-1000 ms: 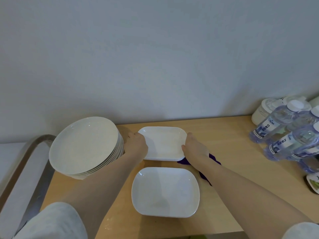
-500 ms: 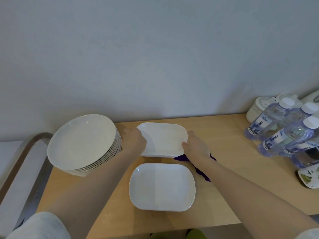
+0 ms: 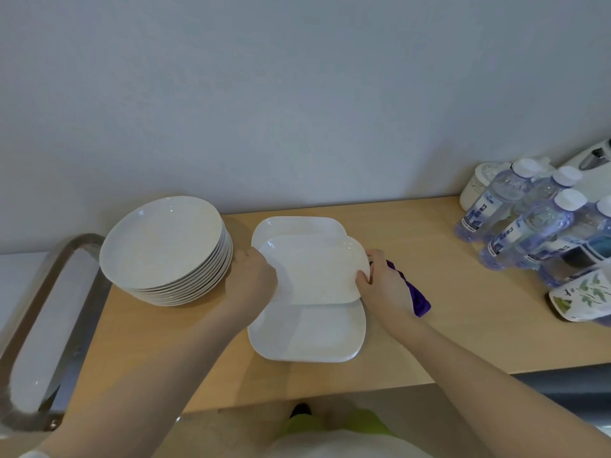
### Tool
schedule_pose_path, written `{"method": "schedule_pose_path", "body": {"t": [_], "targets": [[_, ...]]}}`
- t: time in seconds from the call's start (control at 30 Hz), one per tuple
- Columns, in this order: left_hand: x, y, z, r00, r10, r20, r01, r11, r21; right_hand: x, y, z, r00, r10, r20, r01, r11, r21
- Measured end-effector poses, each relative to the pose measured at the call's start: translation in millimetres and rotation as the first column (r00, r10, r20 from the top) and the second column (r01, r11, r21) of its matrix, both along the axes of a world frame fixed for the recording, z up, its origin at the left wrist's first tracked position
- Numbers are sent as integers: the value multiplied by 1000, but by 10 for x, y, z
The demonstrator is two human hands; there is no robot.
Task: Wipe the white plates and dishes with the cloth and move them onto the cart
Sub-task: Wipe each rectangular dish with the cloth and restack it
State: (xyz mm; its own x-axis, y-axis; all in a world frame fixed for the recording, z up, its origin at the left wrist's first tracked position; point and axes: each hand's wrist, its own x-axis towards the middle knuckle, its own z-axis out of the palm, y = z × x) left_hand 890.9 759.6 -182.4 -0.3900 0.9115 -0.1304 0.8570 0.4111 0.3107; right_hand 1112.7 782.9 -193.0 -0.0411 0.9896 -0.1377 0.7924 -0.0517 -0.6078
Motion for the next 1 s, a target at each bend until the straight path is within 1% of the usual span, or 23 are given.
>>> {"method": "schedule_pose_path", "body": {"t": [0.13,0.27,0.47,0.6,0.8,0.93,1.0], "targets": [[19,-257,-6,1000,3,10,-3,1000,-7,22,-210,-24,998,34,51,-33,999,-16],[0,-479,-67,998,21,53,-20,1000,-17,48,-383,-70,992,60,114,-61,998,-1],[12,-604,-143,997,13,78,-9,998,-63,105,-560,-139,970,98,223,-94,995,-26],[16,-694,-233,1000,18,22,-17,998,-67,121,-642,-221,958,109,264,-99,994,-52],[28,-771,-284,1000,-5,-5,4,996,-85,110,-718,-321,952,115,285,-93,992,-89],[18,-806,-302,1000,-16,-12,15,997,-70,87,-713,-328,936,119,333,-99,992,-75],[9,-803,-308,1000,-16,8,17,998,-64,85,-706,-326,926,132,352,-110,990,-83]]}}
